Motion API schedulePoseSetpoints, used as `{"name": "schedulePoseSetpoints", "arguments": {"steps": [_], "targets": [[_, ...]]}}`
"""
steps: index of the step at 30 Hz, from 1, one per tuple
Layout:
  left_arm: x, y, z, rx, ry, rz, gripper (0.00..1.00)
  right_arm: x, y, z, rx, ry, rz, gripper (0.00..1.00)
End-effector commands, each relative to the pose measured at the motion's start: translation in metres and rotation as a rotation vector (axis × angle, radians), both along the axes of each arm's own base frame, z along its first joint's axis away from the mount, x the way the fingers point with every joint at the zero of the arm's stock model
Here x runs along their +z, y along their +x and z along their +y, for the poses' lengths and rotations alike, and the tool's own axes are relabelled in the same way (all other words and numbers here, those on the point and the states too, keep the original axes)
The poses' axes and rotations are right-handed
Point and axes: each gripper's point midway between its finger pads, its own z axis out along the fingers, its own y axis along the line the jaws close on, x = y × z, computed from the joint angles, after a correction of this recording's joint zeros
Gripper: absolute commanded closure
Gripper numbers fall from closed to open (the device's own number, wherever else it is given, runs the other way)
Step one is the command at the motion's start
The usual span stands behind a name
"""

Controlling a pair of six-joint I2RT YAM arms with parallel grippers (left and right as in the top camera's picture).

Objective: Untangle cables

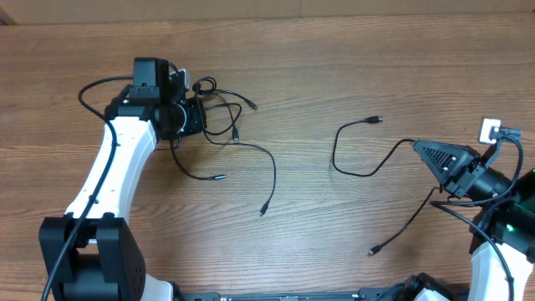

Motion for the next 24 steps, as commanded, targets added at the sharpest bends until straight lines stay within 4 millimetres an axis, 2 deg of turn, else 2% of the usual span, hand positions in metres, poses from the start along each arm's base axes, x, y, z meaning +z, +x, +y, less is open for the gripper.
{"name": "schedulePoseSetpoints", "arguments": {"steps": [1, 7, 10, 12, 17, 24], "targets": [[0.000, 0.002, -0.005, -0.013, -0.004, -0.005, 0.96, 0.006, 0.022, -0.008, -0.128, 0.019, 0.055, 0.96], [0.001, 0.002, -0.007, -0.016, -0.006, -0.006, 0.96, 0.028, 0.069, -0.029, -0.424, 0.092, 0.028, 0.96], [0.001, 0.002, -0.009, -0.021, -0.006, -0.009, 0.96, 0.031, 0.092, -0.042, -0.574, 0.117, -0.001, 0.96], [0.001, 0.002, -0.010, -0.022, -0.006, -0.012, 0.96, 0.022, 0.112, -0.052, -0.656, 0.164, 0.029, 0.96], [0.002, 0.003, -0.010, -0.023, -0.006, -0.017, 0.96, -0.002, 0.157, -0.067, -0.732, 0.246, 0.078, 0.96], [0.002, 0.003, -0.010, -0.023, -0.006, -0.017, 0.96, -0.012, 0.232, -0.108, -0.841, 0.249, 0.036, 0.96]]}}
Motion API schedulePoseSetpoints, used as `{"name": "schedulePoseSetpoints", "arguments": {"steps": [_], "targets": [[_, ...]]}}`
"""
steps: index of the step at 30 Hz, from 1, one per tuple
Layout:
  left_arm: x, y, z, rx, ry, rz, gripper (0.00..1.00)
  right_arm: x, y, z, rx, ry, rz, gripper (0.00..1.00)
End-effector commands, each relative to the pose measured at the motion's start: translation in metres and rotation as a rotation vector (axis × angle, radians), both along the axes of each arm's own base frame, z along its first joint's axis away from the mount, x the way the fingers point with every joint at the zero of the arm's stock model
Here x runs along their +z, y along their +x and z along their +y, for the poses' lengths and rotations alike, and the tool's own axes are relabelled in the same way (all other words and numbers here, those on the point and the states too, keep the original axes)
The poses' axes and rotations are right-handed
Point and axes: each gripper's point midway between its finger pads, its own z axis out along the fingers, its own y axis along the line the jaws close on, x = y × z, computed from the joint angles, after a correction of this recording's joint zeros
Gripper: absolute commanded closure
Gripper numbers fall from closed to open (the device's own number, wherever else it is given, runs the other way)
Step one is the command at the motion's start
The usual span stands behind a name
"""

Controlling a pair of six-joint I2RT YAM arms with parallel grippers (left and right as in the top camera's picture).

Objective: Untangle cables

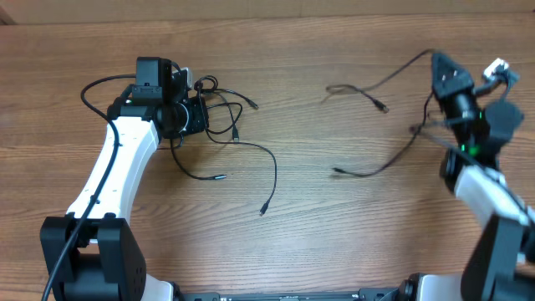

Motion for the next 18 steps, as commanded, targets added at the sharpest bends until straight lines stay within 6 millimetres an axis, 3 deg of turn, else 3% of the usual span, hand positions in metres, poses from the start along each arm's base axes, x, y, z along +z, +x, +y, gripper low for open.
{"name": "schedulePoseSetpoints", "arguments": {"steps": [1, 3, 6, 12, 15, 18], "targets": [[0.000, 0.001, -0.004, -0.010, -0.005, -0.001, 0.96, 0.010, 0.039, -0.036, -0.153, 0.006, -0.035, 0.96], [0.000, 0.001, -0.004, -0.010, -0.005, 0.000, 0.96, 0.003, 0.061, -0.069, -0.290, 0.014, -0.031, 0.96], [-0.001, -0.001, -0.004, -0.010, -0.004, 0.009, 0.96, -0.005, 0.063, -0.109, -0.462, 0.024, -0.020, 0.96], [-0.004, -0.008, -0.004, -0.011, -0.002, 0.041, 0.96, -0.015, 0.023, -0.205, -0.787, 0.035, 0.013, 0.96], [-0.004, -0.009, -0.005, -0.029, 0.002, 0.038, 0.96, -0.019, -0.014, -0.266, -0.925, 0.038, 0.026, 0.96], [-0.003, -0.010, -0.011, -0.097, -0.010, 0.020, 0.96, -0.025, -0.036, -0.295, -0.990, 0.041, 0.048, 0.96]]}}
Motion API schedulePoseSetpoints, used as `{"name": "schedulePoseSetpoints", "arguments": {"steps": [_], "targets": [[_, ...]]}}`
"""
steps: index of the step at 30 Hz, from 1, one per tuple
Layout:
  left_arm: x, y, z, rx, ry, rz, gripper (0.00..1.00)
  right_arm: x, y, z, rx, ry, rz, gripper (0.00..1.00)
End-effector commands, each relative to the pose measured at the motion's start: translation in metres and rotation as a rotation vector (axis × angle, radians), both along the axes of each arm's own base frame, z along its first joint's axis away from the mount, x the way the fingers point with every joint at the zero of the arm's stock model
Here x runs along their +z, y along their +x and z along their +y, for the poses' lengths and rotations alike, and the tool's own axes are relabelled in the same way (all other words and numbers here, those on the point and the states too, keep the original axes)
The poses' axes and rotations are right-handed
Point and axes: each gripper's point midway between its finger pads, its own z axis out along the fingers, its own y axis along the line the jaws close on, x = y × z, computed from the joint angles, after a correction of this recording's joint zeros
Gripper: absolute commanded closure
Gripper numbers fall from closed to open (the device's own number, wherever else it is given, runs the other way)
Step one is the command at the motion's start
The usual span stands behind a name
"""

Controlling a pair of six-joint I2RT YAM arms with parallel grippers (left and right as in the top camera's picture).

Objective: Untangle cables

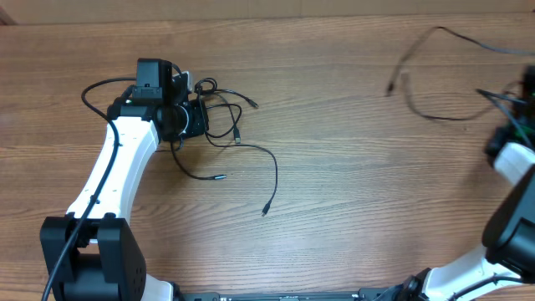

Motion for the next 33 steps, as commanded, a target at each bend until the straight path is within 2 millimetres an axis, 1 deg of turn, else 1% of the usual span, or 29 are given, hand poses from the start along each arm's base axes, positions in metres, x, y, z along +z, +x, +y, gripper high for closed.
{"name": "schedulePoseSetpoints", "arguments": {"steps": [1, 2, 3, 7, 9, 13, 19, 20, 22, 23, 24, 25, 29, 33], "targets": [[0.003, -0.003, -0.016, -0.130, -0.031, -0.029, 0.96, 0.006, -0.028, -0.042, -0.130, -0.010, -0.007, 0.96], [0.006, -0.005, -0.023, -0.178, -0.061, -0.042, 0.96, -0.001, -0.034, -0.052, -0.162, -0.004, 0.005, 0.96], [0.008, -0.006, -0.027, -0.196, -0.084, -0.046, 0.96, -0.014, -0.034, -0.059, -0.177, 0.009, 0.024, 0.96], [0.008, -0.007, -0.030, -0.201, -0.094, -0.043, 0.96, -0.047, -0.020, -0.067, -0.165, 0.039, 0.061, 0.96], [0.008, -0.008, -0.032, -0.207, -0.097, -0.039, 0.96, -0.058, -0.013, -0.071, -0.165, 0.047, 0.072, 0.96], [0.008, -0.011, -0.035, -0.220, -0.096, -0.034, 0.96, -0.068, -0.005, -0.080, -0.169, 0.046, 0.084, 0.96], [0.007, -0.013, -0.039, -0.261, -0.082, -0.044, 0.96, -0.065, -0.010, -0.103, -0.201, -0.063, 0.171, 0.96], [0.007, -0.013, -0.039, -0.268, -0.080, -0.047, 0.96, -0.066, -0.012, -0.105, -0.203, -0.086, 0.196, 0.94], [0.007, -0.013, -0.039, -0.268, -0.080, -0.048, 0.96, -0.069, -0.016, -0.109, -0.207, -0.104, 0.232, 0.48], [0.007, -0.013, -0.039, -0.268, -0.080, -0.048, 0.96, -0.071, -0.018, -0.110, -0.209, -0.108, 0.247, 0.28], [0.007, -0.012, -0.039, -0.268, -0.080, -0.049, 0.96, -0.073, -0.020, -0.112, -0.211, -0.104, 0.259, 0.06], [0.008, -0.012, -0.039, -0.268, -0.080, -0.050, 0.96, -0.076, -0.022, -0.114, -0.213, -0.097, 0.269, 0.00], [0.008, -0.011, -0.039, -0.267, -0.080, -0.053, 0.96, -0.091, -0.031, -0.119, -0.221, -0.058, 0.324, 0.00], [0.008, -0.012, -0.039, -0.267, -0.081, -0.050, 0.96, -0.093, -0.032, -0.120, -0.202, -0.057, 0.330, 0.00]]}}
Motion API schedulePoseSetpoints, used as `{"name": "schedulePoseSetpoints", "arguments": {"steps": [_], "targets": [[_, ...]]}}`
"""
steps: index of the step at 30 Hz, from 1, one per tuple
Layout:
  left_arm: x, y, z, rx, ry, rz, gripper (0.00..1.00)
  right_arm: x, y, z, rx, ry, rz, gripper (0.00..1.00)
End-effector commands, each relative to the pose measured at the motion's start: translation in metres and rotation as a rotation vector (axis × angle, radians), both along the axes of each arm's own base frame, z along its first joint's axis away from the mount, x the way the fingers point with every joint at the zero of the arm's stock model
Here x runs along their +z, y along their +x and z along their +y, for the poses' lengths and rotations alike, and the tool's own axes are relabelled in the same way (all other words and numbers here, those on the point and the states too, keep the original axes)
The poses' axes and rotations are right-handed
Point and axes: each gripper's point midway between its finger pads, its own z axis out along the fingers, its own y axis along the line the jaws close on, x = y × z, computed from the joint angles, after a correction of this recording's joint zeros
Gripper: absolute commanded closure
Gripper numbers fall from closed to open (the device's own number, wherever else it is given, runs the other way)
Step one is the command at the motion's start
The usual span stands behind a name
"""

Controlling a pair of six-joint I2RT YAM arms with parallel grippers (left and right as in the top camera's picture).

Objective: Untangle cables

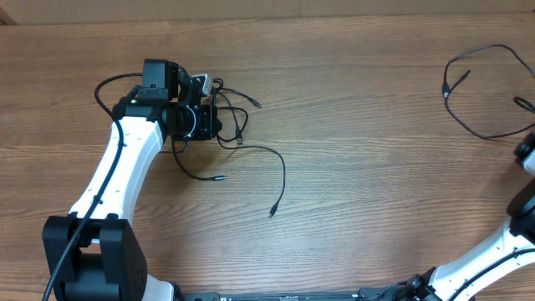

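A knot of thin black cables, the tangle, lies at the upper left of the wooden table. My left gripper is pressed into the knot's left side, apparently shut on it, though the strands hide its fingertips. Two loose tails run out of the knot, a short one and a long one ending in a plug. A separate black cable lies in an open loop at the far right edge. Only part of my right arm shows there; its gripper is out of frame.
The left arm's white link slants from the bottom left corner up to the knot. A band of pale surface runs along the table's far edge.
The separated cable has gone from hanging stretched at the upper right to lying in a loop at the right edge. My left gripper and the knot have shifted slightly right.
My right gripper held one cable in the middle right of the table while the left stayed at the knot. That cable was then up at the upper right, then stretched at the right edge. Now it lies apart from the knot.
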Motion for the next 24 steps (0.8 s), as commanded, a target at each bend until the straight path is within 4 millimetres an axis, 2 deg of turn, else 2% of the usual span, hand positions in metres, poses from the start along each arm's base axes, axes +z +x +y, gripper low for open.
{"name": "schedulePoseSetpoints", "arguments": {"steps": [1, 4, 10, 13, 15, 21, 24], "targets": [[0.001, -0.001, -0.007, -0.035, -0.018, -0.007, 0.96, 0.002, 0.001, -0.006, 0.014, -0.026, 0.015, 0.00], [0.001, -0.001, -0.007, -0.035, -0.018, -0.007, 0.96, 0.000, -0.001, -0.008, 0.064, -0.083, 0.112, 0.00], [0.003, 0.002, -0.008, -0.034, -0.020, -0.022, 0.96, -0.044, -0.024, -0.007, 0.125, -0.122, 0.492, 0.00], [0.003, 0.002, -0.008, -0.032, -0.021, -0.018, 0.96, -0.051, -0.027, -0.004, 0.181, -0.166, 0.620, 0.00], [0.003, 0.001, -0.010, -0.034, -0.023, -0.016, 0.96, -0.052, -0.030, 0.001, 0.229, -0.194, 0.714, 0.00], [0.003, -0.001, -0.018, -0.053, -0.024, -0.016, 0.96, -0.047, -0.030, 0.024, 0.367, -0.160, 0.770, 0.00], [0.003, -0.003, -0.025, -0.071, -0.023, -0.016, 0.96, -0.025, -0.029, 0.036, 0.417, -0.157, 0.744, 0.00]]}}
